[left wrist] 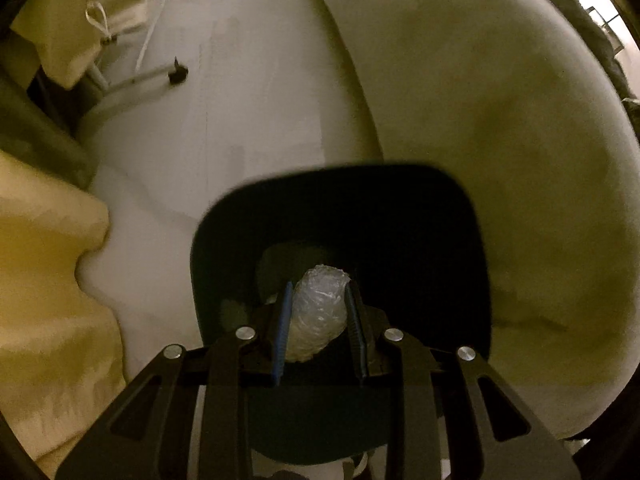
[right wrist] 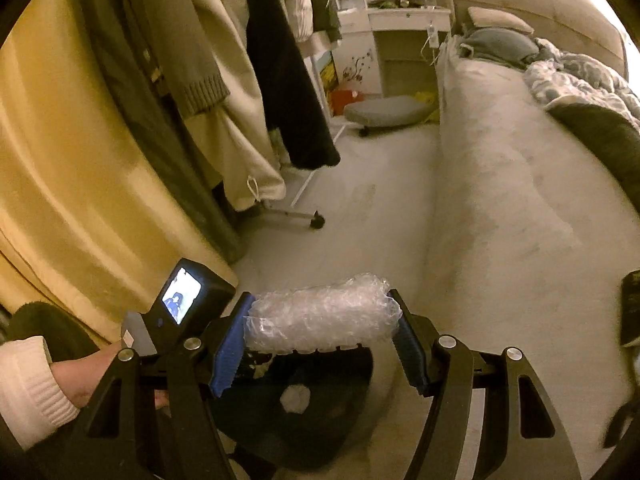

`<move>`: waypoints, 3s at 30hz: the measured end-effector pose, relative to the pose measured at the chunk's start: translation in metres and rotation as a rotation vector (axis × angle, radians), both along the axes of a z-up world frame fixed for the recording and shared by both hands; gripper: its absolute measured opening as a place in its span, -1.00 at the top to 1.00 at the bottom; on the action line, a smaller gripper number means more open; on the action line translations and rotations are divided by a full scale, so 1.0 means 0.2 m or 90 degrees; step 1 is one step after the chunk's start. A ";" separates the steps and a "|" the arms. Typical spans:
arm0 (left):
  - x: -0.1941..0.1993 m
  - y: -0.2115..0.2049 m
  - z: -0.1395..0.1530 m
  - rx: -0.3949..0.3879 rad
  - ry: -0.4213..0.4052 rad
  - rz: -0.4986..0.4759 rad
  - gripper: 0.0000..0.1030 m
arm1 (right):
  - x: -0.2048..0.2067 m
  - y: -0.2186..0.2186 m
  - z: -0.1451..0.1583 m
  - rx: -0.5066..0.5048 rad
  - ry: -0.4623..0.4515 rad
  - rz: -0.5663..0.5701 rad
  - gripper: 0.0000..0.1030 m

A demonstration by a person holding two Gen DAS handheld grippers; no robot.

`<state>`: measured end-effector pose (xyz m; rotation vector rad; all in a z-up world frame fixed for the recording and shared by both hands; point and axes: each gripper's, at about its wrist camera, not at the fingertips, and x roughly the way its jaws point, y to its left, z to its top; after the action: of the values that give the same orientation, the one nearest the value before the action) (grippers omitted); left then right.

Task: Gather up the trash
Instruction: 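Drop the plastic bag into the bin with the left gripper while the right holds bubble wrap, then open the right gripper to drop the bubble wrap into the bin, then move both grippers back toward the remaining trash on the bed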

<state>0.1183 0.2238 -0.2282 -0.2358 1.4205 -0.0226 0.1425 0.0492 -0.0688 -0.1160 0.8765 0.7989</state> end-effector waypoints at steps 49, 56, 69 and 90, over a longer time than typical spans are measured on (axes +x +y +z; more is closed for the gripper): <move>-0.05 0.31 0.78 0.053 -0.290 0.075 -0.31 | -0.09 0.51 -0.97 -0.284 0.189 0.109 -0.30; -0.07 0.25 1.00 0.076 -0.406 0.059 -0.58 | -0.12 0.50 -1.02 -0.303 0.203 0.105 -0.48; -0.03 0.07 1.21 0.091 -0.504 0.003 -0.91 | -0.10 0.44 -0.79 -0.237 0.161 0.082 -0.65; 0.15 -0.39 1.28 0.038 -0.540 -0.067 -0.93 | 0.06 -0.10 -0.23 -0.098 0.028 -0.039 -0.65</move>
<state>0.1482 0.1460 0.0281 -0.0795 0.5853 -0.1492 0.1538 0.0286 -0.1147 -0.2073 0.9783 0.6782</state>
